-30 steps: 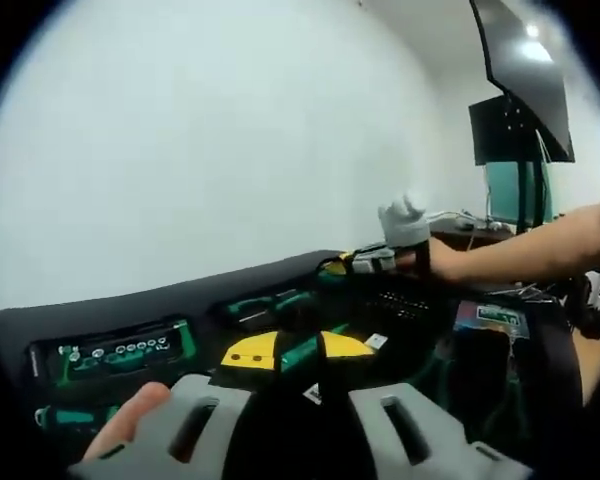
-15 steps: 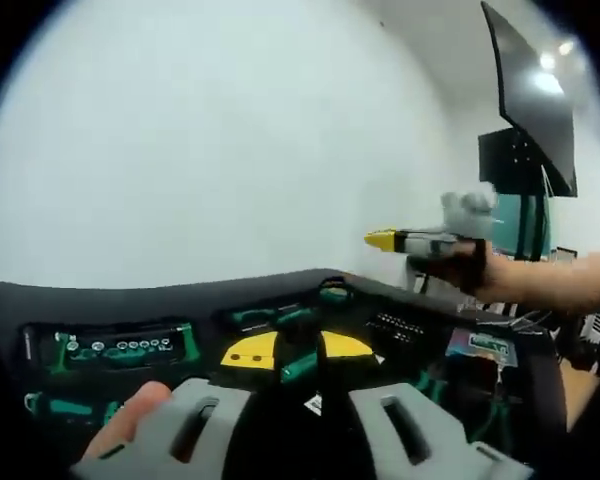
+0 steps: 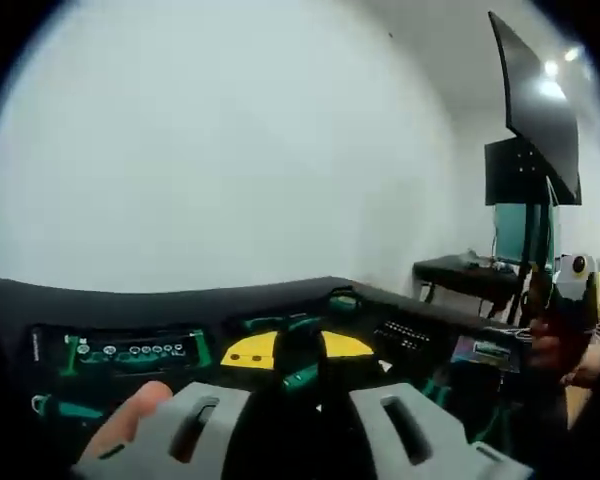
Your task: Pick up the tools and put them into their designated positions in the toolbox.
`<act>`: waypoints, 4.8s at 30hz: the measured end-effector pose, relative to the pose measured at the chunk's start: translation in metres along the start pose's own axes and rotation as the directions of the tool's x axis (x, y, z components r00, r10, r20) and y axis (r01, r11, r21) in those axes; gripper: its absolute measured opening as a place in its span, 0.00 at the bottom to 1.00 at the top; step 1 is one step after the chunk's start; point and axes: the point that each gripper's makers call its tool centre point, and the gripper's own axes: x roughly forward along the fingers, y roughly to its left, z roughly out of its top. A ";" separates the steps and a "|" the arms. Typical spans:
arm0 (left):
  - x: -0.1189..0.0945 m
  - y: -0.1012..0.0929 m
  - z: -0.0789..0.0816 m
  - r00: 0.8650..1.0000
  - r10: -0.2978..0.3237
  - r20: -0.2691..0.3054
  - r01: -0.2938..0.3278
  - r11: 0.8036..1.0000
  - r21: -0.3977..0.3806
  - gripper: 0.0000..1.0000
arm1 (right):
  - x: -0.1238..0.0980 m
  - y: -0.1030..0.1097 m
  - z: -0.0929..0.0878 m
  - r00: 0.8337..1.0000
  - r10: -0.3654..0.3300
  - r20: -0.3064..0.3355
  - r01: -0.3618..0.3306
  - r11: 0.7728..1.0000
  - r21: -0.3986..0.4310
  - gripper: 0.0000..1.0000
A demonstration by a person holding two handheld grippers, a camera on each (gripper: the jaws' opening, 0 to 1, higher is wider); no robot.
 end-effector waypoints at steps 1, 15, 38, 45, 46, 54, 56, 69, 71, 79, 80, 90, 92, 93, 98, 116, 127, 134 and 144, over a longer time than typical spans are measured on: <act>-0.001 0.000 0.002 1.000 0.001 0.008 -0.001 1.000 0.005 0.16 | -0.001 0.010 0.014 0.997 0.032 0.065 -0.027 0.997 -0.073 0.35; -0.001 -0.031 0.017 0.992 -0.108 0.071 0.105 0.993 0.048 0.16 | 0.004 -0.027 0.005 0.998 -0.032 0.052 0.037 0.994 -0.102 0.44; -0.304 0.195 0.093 0.795 0.596 0.113 -0.604 0.760 0.239 0.32 | -0.002 -0.042 -0.009 0.998 -0.057 -0.008 0.056 0.995 -0.083 0.41; -0.364 0.270 -0.005 0.562 0.823 -0.076 -0.815 0.567 0.117 0.35 | -0.003 -0.044 -0.007 0.998 -0.062 -0.007 0.061 0.994 -0.087 0.40; -0.370 0.276 -0.020 0.540 0.837 -0.091 -0.834 0.547 0.075 0.36 | -0.003 -0.044 -0.007 0.998 -0.063 -0.006 0.062 0.994 -0.086 0.40; -0.370 0.284 -0.084 0.519 0.834 -0.188 -0.851 0.525 -0.021 0.45 | -0.003 -0.044 -0.011 0.998 -0.056 -0.026 0.053 0.995 -0.080 0.40; -0.371 0.287 -0.089 0.512 0.834 -0.207 -0.854 0.520 -0.018 0.47 | -0.002 -0.043 -0.012 0.998 -0.054 -0.029 0.051 0.995 -0.082 0.40; -0.362 0.274 -0.079 0.535 0.834 -0.134 -0.844 0.535 -0.036 0.33 | -0.002 -0.039 -0.013 0.998 -0.049 -0.036 0.046 0.996 -0.078 0.40; -0.360 0.276 -0.078 0.541 0.830 -0.132 -0.840 0.540 -0.046 0.33 | -0.002 -0.039 -0.013 0.998 -0.046 -0.036 0.043 0.996 -0.077 0.40; -0.316 0.233 -0.025 0.670 0.742 -0.023 -0.743 0.669 -0.031 0.33 | -0.002 -0.038 -0.011 0.998 -0.049 -0.028 0.047 0.996 -0.079 0.40; -0.309 0.225 -0.019 0.685 0.729 -0.018 -0.729 0.684 -0.026 0.33 | -0.003 -0.039 -0.010 0.998 -0.051 -0.026 0.049 0.996 -0.080 0.40; -0.215 0.145 0.004 0.837 0.547 -0.026 -0.547 0.837 -0.008 0.33 | -0.003 -0.040 -0.012 0.998 -0.054 -0.034 0.051 0.996 -0.077 0.40; -0.197 0.132 0.000 0.857 0.514 -0.041 -0.515 0.857 -0.002 0.33 | -0.003 -0.041 -0.012 0.998 -0.056 -0.032 0.054 0.996 -0.074 0.40; -0.189 0.121 -0.004 0.865 0.499 -0.056 -0.500 0.866 -0.002 0.33 | -0.003 -0.041 -0.012 0.998 -0.057 -0.031 0.054 0.996 -0.072 0.40; -0.149 0.093 -0.017 0.891 0.441 -0.111 -0.444 0.896 0.002 0.33 | -0.004 -0.042 -0.011 0.998 -0.052 -0.028 0.051 0.997 -0.060 0.39; -0.073 0.046 -0.048 0.915 0.336 -0.222 -0.331 0.942 0.057 0.33 | -0.006 -0.043 -0.006 0.999 -0.052 0.002 0.052 0.998 -0.018 0.39; -0.049 0.037 -0.055 0.923 0.303 -0.238 -0.305 0.952 0.028 0.33 | -0.006 -0.046 -0.008 0.999 -0.050 -0.002 0.050 0.999 -0.006 0.39; -0.040 0.033 -0.067 0.917 0.286 -0.277 -0.287 0.957 0.038 0.33 | -0.005 -0.045 -0.010 0.999 -0.043 -0.007 0.043 0.999 -0.003 0.39; -0.041 0.031 -0.064 0.925 0.269 -0.269 -0.267 0.963 0.046 0.36 | -0.005 -0.046 -0.010 0.999 -0.041 -0.010 0.041 0.999 0.000 0.39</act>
